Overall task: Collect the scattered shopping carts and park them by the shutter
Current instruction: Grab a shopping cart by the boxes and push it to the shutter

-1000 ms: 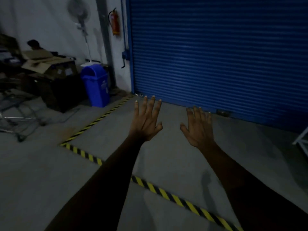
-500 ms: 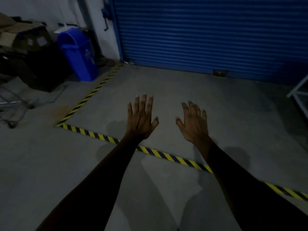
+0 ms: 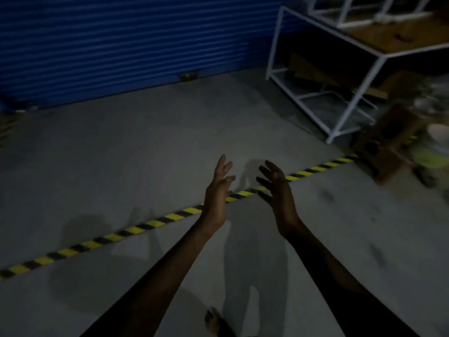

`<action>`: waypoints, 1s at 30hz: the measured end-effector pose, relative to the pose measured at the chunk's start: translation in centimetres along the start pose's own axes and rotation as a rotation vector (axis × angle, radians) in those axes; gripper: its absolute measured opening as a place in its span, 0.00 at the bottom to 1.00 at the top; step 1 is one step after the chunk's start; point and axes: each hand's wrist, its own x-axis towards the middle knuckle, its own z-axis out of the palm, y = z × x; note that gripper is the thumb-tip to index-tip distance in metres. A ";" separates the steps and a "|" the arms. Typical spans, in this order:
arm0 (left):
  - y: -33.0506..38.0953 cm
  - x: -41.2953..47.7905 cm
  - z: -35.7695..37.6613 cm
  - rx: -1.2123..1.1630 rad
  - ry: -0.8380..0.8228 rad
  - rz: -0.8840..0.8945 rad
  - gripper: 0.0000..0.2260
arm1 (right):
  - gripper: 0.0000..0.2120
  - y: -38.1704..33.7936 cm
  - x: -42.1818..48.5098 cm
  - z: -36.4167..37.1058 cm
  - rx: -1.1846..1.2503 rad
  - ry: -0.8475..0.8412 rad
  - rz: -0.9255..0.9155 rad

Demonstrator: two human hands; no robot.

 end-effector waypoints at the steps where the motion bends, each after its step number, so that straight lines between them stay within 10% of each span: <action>1: 0.1 -0.6 2.5 -0.066 -0.038 -0.047 0.26 | 0.30 -0.4 -1.5 -2.5 0.065 0.059 0.032; 5: -0.2 -4.5 12.5 -0.300 -0.218 -0.205 0.19 | 0.30 -1.7 -9.0 -12.7 0.334 0.295 0.054; 14: -2.0 -15.9 33.2 -0.672 -0.654 -0.459 0.37 | 0.31 -2.8 -27.9 -32.3 0.986 0.645 -0.080; 30: -8.1 -32.7 66.3 -0.461 -1.221 -0.814 0.34 | 0.31 -0.6 -50.8 -55.4 1.056 1.186 -0.404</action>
